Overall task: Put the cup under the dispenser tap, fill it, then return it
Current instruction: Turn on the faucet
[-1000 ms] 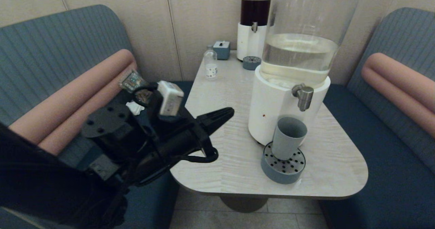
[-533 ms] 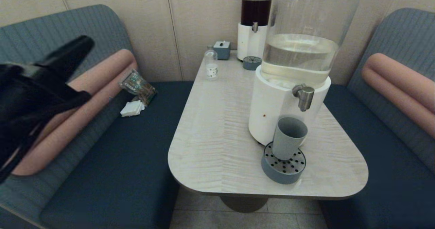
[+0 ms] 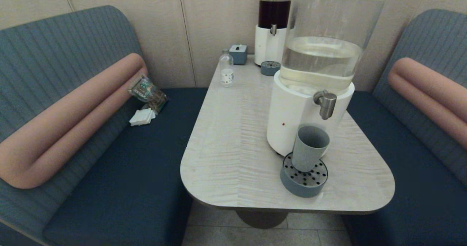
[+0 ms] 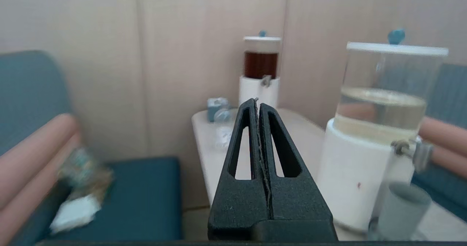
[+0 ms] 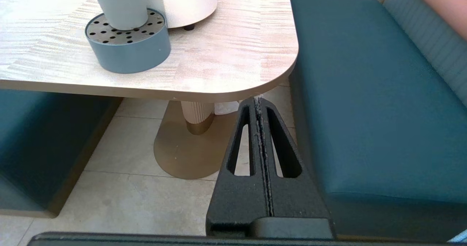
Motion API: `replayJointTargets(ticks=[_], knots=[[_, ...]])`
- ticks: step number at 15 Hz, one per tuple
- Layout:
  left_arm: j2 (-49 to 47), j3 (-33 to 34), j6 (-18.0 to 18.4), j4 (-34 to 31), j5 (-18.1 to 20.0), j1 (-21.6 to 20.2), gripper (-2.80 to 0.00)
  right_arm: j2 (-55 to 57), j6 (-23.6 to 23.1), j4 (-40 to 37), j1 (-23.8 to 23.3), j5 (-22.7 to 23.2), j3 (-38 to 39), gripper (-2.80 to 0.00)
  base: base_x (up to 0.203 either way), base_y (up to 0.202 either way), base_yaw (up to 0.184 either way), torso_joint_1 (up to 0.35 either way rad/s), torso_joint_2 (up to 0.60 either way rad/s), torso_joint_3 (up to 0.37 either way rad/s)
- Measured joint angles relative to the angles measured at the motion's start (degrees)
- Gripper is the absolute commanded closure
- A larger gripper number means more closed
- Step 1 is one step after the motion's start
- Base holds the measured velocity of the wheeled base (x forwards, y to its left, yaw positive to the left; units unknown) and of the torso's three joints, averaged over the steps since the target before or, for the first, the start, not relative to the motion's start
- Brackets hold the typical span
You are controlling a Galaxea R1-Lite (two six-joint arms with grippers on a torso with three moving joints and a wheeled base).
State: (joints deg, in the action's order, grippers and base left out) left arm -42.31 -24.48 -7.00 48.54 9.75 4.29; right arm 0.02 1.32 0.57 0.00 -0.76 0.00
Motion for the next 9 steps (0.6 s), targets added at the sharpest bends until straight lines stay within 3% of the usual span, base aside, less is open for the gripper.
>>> replayJointTargets(ticks=[5, 7, 9], knots=[[19.16, 1.46, 2.60, -19.73, -2.49, -3.11, 0.00, 0.00, 0.00, 0.05, 0.00, -0.01, 0.00, 0.00, 0.000, 0.000, 0.000, 0.000, 0.00, 0.000], [26.40, 3.41, 5.74, -26.92, -2.49, -3.48, 0.00, 0.00, 0.00, 0.02, 0.00, -0.03, 0.00, 0.00, 0.000, 0.000, 0.000, 0.000, 0.00, 0.000], [34.24, 5.93, 11.16, -37.02, -2.48, -3.66, 0.00, 0.00, 0.00, 0.00, 0.00, -0.01, 0.00, 0.00, 0.000, 0.000, 0.000, 0.000, 0.00, 0.000]])
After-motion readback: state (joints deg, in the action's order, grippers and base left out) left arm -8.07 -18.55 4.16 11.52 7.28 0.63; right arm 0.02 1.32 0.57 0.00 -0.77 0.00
